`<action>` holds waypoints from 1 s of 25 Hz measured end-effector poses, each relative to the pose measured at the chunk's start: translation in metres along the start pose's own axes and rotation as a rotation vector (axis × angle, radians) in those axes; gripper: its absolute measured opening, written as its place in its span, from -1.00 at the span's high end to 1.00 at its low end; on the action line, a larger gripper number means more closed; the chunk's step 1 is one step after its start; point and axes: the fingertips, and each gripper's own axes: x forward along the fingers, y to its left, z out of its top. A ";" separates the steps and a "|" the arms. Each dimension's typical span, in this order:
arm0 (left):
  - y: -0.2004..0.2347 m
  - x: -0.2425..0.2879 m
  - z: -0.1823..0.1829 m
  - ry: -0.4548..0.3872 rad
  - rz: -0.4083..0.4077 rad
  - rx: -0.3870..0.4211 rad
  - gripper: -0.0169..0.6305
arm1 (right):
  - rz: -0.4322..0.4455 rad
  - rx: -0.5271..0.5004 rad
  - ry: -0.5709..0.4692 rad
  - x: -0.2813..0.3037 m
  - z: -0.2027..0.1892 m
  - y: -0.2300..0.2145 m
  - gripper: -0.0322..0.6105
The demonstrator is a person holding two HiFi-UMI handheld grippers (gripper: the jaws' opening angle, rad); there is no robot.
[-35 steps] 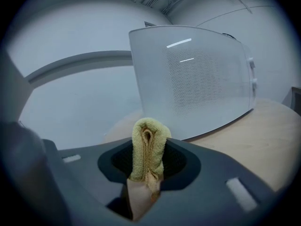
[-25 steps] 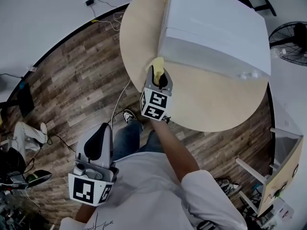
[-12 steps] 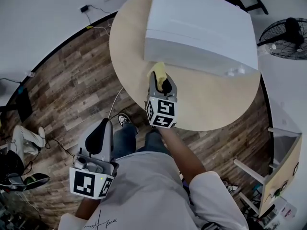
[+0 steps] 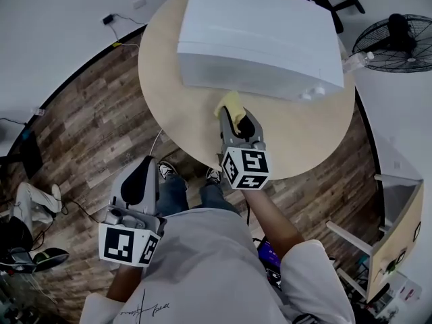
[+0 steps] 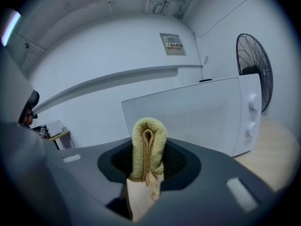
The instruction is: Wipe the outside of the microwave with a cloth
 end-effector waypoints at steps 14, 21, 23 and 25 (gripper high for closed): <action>-0.031 0.029 0.010 -0.032 -0.031 0.008 0.97 | 0.032 -0.025 -0.038 -0.074 0.057 -0.058 0.48; -0.038 0.036 0.010 -0.029 -0.031 0.019 0.97 | 0.062 -0.044 -0.044 -0.104 0.075 -0.066 0.48; -0.038 0.037 0.011 -0.031 -0.025 0.022 0.97 | 0.069 -0.049 -0.045 -0.111 0.079 -0.069 0.48; -0.041 0.039 0.011 -0.034 -0.021 0.024 0.97 | 0.072 -0.048 -0.045 -0.119 0.082 -0.072 0.48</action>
